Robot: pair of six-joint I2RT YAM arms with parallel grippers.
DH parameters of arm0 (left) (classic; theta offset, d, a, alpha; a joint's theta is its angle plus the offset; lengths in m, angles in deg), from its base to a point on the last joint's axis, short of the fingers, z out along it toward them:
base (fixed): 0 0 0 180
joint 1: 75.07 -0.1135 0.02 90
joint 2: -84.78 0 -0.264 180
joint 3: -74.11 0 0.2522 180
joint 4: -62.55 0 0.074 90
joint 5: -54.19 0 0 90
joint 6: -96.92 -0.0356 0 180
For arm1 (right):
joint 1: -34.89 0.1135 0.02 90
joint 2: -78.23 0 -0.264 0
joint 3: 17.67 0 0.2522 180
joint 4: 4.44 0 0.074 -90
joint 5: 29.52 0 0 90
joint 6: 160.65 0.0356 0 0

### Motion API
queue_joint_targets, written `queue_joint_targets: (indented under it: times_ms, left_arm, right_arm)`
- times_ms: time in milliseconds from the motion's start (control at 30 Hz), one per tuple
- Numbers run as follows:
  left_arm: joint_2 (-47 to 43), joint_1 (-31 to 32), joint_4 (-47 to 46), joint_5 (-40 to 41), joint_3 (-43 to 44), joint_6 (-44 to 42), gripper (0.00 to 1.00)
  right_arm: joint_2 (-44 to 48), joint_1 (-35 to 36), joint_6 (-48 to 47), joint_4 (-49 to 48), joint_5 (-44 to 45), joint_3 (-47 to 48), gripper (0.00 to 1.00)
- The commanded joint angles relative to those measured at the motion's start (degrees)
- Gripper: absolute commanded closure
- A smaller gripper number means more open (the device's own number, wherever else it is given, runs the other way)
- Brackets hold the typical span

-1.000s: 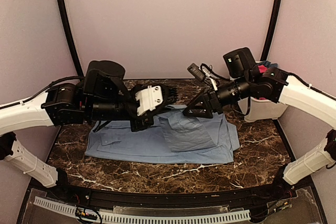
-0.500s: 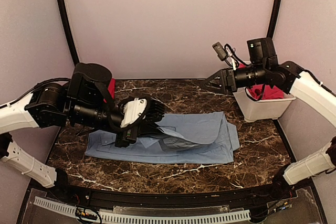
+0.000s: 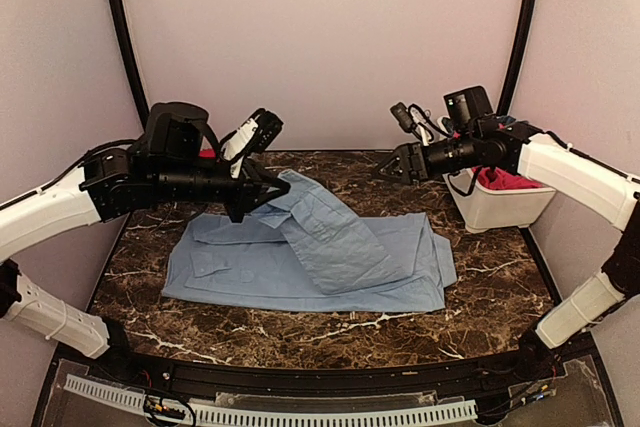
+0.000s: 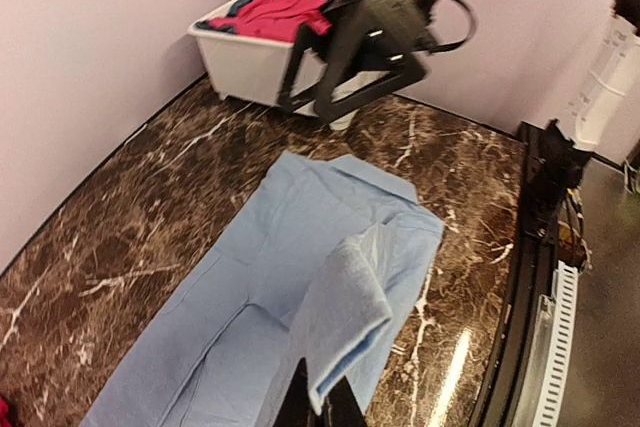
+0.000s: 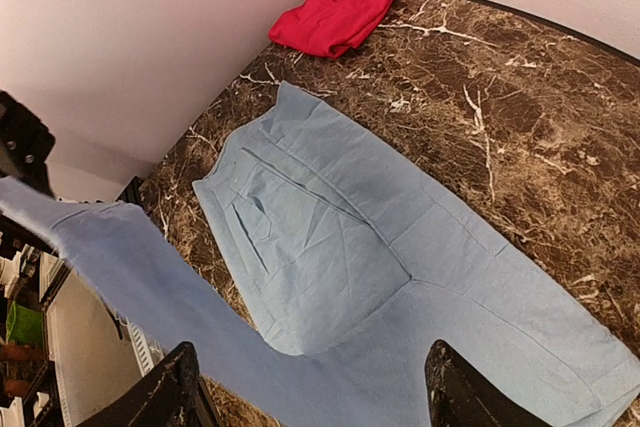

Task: Fold and stack the mixed laundry pile
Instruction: Fold the 1/3-folded shirt at the center of the board.

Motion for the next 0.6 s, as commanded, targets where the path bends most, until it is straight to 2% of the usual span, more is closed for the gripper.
queue_joint_targets:
  times_ms: [0, 133, 333, 567]
  left_arm:
    - [4.61, -7.25, -2.66, -2.07, -3.07, 13.09, 1.00]
    - [7.99, -15.24, -1.59, -1.89, -4.39, 21.32, 1.00]
    - [8.02, -25.11, -2.37, 0.21, -10.28, 27.14, 1.00]
    - [10.40, -29.61, -3.04, 1.69, -13.75, 29.51, 1.00]
  right_arm:
    - [0.62, -1.22, -0.14, -3.00, 0.85, -1.26, 0.25]
    - [0.77, -1.35, -0.50, -2.82, 1.09, -2.74, 0.25]
    - [1.15, -1.35, -0.22, -3.55, 0.45, -5.83, 0.26]
    - [0.61, -1.27, 1.21, -6.21, -1.72, -9.89, 0.27]
